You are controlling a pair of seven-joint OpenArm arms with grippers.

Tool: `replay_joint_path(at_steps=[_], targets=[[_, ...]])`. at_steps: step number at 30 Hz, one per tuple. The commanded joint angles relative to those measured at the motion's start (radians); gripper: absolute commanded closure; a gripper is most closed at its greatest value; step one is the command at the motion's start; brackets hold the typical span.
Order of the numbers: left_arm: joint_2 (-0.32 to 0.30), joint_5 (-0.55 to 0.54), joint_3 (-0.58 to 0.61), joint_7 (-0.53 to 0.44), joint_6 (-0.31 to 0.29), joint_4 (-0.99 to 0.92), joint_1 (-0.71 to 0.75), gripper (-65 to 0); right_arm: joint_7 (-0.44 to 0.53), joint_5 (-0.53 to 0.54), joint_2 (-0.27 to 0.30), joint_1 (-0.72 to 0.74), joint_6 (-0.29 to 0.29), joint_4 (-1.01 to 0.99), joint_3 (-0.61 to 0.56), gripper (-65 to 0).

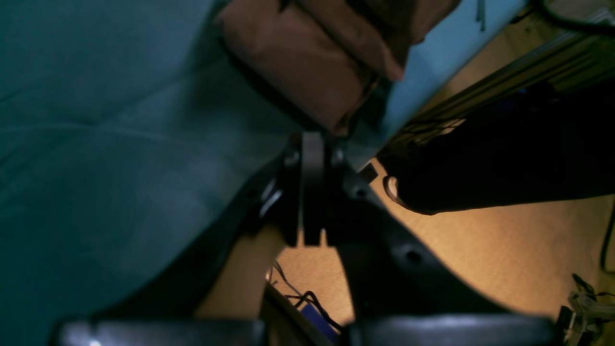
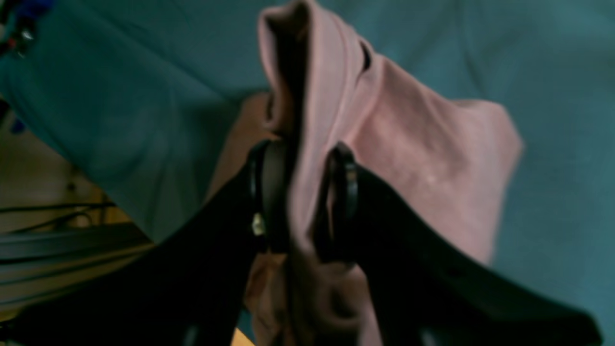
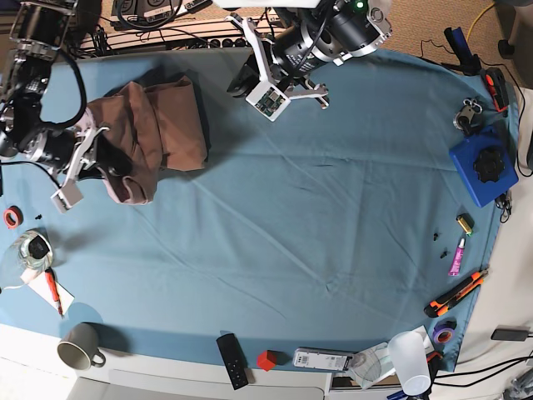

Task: Fold the T-shirt properly
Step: 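Tuck and flatten the folded shirt's edge with the right gripper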

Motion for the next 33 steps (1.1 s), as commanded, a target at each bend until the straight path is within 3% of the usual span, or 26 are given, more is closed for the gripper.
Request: replay_joint_path(at_steps=[1,9,18,24,28,33], targets=[[0.011,-0.014,0.005,-0.027,-0.003,0.017,0.003,0.0,0.021,0.029,0.037,0.011,0.001,0.015,0.007,-14.3],[0.011,-0.014,0.005,-0.033,-0.003,0.017,0.003,0.0,0.021,0.075,0.095,0.011,0.001,0.050,0.006,-14.3],[0.014,-0.014,0.005,-0.058,-0.003,0.017,0.003,0.0,0.021,0.243,0.084,0.011,0.001,0.153,0.006,-14.3],[0.014,-0.014,0.005,-0.059,-0.003,0.017,0.003,0.0,0.021,0.233,0.084,0.014,0.001,0.153,0.007,-14.3],[0.014,-0.014,0.005,-0.058,-0.003,0.017,0.003,0.0,0.021,0.115,0.084,0.014,0.001,0.134,0.007,-14.3],[0.013,-0.014,0.005,-0.058,-0.004,0.017,0.003,0.0,0.021,0.097,0.083,0.014,0.001,-0.017,0.006,-14.2]])
